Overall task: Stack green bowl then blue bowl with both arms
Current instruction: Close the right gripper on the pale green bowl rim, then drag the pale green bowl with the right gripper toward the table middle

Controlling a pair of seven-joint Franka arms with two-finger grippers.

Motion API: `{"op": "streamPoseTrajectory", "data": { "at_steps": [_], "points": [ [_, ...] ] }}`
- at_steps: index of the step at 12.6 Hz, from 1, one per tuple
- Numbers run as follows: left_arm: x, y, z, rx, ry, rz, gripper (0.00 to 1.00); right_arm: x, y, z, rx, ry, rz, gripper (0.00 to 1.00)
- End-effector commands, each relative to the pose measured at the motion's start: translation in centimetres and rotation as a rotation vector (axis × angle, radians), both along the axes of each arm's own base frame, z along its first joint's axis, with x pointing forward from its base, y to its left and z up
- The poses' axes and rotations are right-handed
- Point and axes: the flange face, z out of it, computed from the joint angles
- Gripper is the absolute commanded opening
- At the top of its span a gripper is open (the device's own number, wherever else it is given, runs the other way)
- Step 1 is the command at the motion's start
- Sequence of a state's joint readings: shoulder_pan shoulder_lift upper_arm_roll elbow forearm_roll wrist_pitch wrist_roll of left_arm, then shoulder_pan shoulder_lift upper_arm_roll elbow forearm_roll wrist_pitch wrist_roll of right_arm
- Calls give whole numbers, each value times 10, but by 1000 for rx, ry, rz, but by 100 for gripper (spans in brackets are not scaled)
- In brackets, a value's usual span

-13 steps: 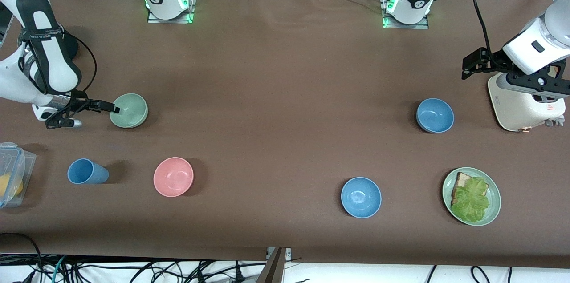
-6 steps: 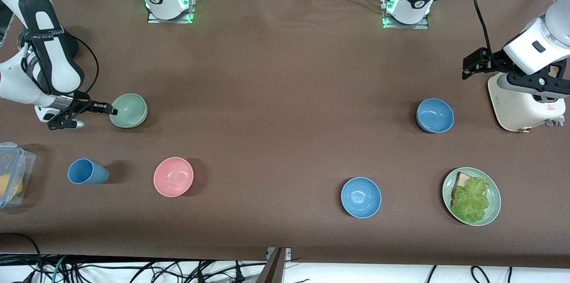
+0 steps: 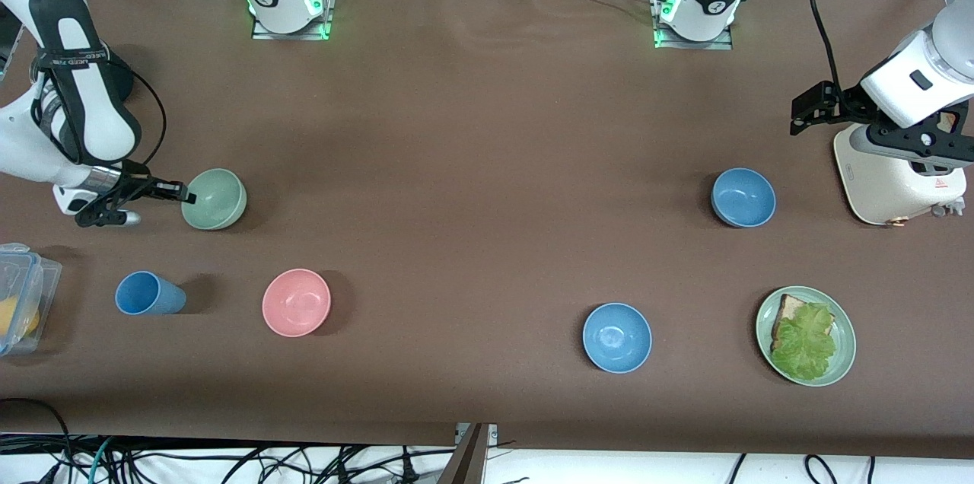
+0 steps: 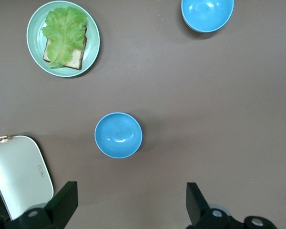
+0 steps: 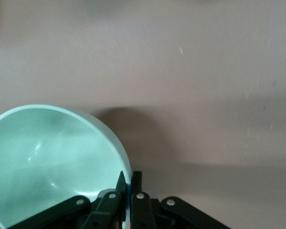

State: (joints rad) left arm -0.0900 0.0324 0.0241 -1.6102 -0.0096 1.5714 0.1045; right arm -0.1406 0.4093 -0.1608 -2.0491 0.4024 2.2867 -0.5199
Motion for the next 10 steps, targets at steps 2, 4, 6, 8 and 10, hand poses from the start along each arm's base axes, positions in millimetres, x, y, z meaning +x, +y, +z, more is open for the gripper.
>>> {"op": "streamPoseTrajectory", "data": {
  "at_steps": [2, 4, 6, 8, 10],
  "points": [
    [-4, 1, 6, 1, 1, 6, 100, 39, 34, 43, 55, -23, 2, 0],
    [-4, 1, 6, 1, 1, 6, 100, 57, 76, 59, 65, 8, -33, 0],
    [-4, 1, 6, 0, -1, 6, 100, 68, 125, 70, 57, 29, -79, 0],
    [-4, 1, 6, 1, 1, 6, 100, 70, 180, 73, 46, 61, -115, 0],
    [-4, 1, 6, 1, 1, 6, 100, 67, 238, 75, 35, 84, -131, 0]
  ]
}}
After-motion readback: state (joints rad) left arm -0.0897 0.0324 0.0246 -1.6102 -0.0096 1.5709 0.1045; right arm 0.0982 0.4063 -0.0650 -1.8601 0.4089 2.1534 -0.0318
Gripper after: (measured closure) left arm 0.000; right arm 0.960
